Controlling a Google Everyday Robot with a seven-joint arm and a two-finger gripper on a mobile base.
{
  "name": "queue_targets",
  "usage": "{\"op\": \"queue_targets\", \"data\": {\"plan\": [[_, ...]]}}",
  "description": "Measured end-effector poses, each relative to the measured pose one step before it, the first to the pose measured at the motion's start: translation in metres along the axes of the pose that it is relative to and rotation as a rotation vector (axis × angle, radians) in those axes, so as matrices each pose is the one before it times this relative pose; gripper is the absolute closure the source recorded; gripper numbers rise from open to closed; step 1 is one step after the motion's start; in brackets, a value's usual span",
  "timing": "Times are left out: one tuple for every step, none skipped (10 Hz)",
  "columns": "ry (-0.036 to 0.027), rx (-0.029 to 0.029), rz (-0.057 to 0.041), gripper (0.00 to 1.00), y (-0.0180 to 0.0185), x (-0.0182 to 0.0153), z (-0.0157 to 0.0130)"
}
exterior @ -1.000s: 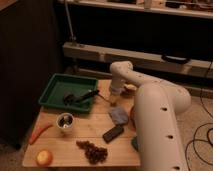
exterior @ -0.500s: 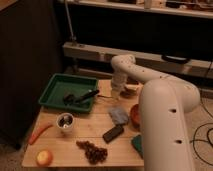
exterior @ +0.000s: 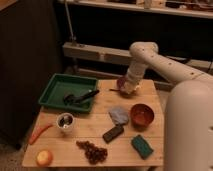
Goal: Place fork in red bowl
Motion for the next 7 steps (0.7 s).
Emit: {"op": "queue_targets", "data": {"plan": [[0.00304, -0.01153, 0.02642, 0.98, -0.00544, 0.02971, -0.00556], [0.00543, -0.01376, 0.01853, 0.98, -0.00259, 0.02288, -0.00162], [0.00733, -0.012, 0.01941, 0.98, -0.00102, 0.02391, -0.0016], [0.00925, -0.00965, 0.02651, 0.98, -0.00181, 0.02781, -0.00158], [0.00625, -0.00812, 0.02864, 0.98, -0.00242, 0.0276, -0.00221], [0.0066, -0.00836, 0.03062, 0.98, -0.00224, 0.03016, -0.00346], [0.00602, -0.00461, 0.0213, 0.98, -0.00264, 0.02003, -0.00219]]}}
